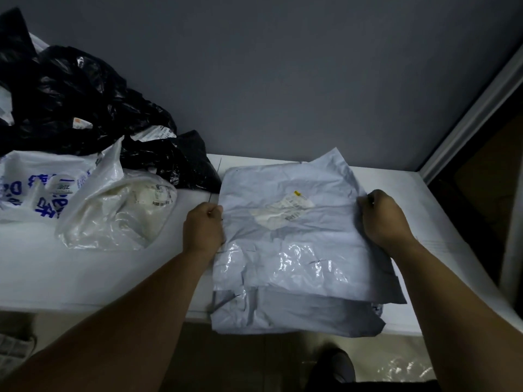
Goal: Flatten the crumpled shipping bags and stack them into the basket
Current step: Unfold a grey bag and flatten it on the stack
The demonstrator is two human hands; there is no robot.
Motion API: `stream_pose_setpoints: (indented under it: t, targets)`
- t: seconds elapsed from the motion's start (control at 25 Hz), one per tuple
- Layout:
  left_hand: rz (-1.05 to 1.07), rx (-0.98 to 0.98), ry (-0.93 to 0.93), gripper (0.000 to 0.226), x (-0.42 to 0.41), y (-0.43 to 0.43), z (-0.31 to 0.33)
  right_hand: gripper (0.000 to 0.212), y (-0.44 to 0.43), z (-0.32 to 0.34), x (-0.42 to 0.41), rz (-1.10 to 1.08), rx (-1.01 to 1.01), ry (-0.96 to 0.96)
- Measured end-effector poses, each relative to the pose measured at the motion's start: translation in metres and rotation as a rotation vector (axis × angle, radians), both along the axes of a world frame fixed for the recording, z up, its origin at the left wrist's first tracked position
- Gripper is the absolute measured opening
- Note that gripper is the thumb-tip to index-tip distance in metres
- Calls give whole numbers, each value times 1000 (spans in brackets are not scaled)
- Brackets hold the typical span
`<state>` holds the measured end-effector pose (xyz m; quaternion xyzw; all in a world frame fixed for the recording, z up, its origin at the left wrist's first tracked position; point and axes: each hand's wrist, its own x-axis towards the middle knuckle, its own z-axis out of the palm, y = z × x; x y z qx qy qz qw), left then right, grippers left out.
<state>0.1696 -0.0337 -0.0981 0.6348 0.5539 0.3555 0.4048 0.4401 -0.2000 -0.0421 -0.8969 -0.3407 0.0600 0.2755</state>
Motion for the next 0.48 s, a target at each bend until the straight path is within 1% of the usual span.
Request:
stream_pose_setpoints:
  t: [0.08,0.16,0.24,0.32,0.4,0.48]
  targets:
    - [30,-60,-88,22,-3,4,7,28,-2,8,-6,9,69,2]
    - [-5,-96,-64,26,-10,3,9,21,-7,12,-10,0,74,134]
    - [-92,-130,82,32,-17,1,2,20,-19,12,-13,-33,4,362]
    - [-190,-150,307,31,-21,-2,-13,16,-31,6,-17,-81,-84,551]
    - [-266,-217,452,24,-21,-5,-27,16,-38,-5,-17,-106,-182,612]
    - [-297,-271,500,21,-19,-7,-33,21,-35,-18,-14,-123,-222,591]
